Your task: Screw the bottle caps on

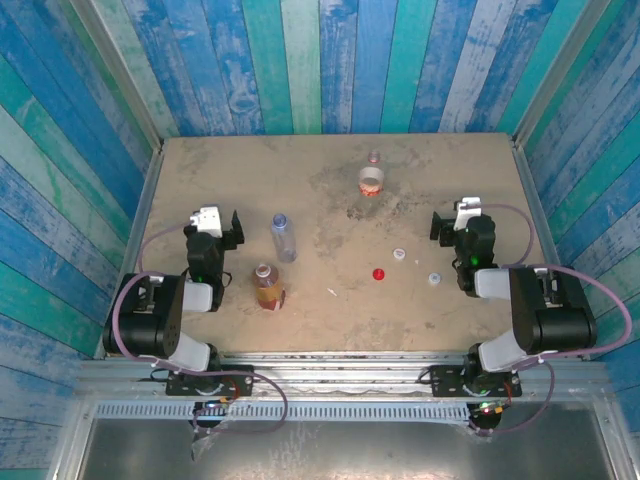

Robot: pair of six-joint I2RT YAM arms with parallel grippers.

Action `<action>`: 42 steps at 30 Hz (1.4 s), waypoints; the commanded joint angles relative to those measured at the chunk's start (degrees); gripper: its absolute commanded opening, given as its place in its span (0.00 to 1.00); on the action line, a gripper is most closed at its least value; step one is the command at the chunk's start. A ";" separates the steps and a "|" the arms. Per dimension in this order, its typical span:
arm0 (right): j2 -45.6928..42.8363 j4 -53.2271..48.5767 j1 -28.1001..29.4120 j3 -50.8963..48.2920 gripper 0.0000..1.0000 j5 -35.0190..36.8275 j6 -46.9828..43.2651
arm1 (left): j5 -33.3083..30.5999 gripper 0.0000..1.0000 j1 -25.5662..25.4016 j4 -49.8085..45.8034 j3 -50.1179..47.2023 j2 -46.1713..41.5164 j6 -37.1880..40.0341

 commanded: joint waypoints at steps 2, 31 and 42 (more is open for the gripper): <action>0.16 -0.04 0.12 0.22 1.00 0.72 -0.65 | 0.13 0.94 0.19 0.25 0.73 1.35 0.18; -0.06 -0.15 0.33 0.27 1.00 0.58 -0.94 | -0.26 0.94 0.19 1.01 0.04 0.83 0.32; -12.81 -9.76 0.27 0.08 1.00 0.67 -1.28 | -6.28 0.94 0.16 -9.46 -1.49 -14.20 -2.17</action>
